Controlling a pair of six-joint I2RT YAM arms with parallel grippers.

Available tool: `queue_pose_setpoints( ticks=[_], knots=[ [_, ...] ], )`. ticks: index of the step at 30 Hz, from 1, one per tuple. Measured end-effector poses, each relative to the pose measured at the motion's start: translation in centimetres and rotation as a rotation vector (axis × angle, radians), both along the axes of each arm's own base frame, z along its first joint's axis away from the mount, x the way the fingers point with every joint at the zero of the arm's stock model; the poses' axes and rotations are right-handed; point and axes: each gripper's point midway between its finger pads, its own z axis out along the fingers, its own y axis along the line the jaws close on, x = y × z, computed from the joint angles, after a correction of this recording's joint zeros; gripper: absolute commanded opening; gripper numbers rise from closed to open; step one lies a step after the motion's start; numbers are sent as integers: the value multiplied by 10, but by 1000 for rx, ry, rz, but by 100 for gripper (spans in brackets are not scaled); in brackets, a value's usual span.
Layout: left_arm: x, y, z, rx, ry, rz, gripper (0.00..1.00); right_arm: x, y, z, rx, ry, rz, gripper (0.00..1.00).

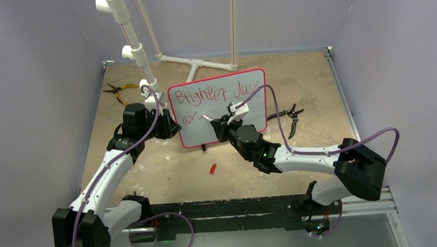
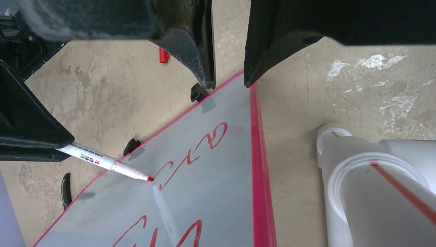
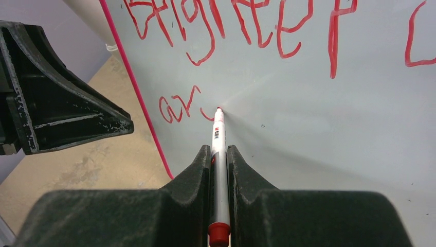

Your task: Write a sentence on the whiteboard

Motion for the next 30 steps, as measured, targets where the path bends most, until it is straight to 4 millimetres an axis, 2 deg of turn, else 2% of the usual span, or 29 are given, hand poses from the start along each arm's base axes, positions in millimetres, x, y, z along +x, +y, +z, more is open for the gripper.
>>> queue_pose_setpoints(
  ticks=[8, 14, 22, 30],
  knots=[
    [0, 0, 0, 0, 0, 0, 26, 0, 9, 2, -5, -16, 35, 0],
    [0, 0, 0, 0, 0, 0, 26, 0, 18, -4, -12, -11, 68, 0],
    [0, 0, 0, 0, 0, 0, 26, -2, 21, -6, -13, -3, 84, 0],
    [0, 0, 0, 0, 0, 0, 26, -7, 18, -23, -28, 34, 94, 0]
  ],
)
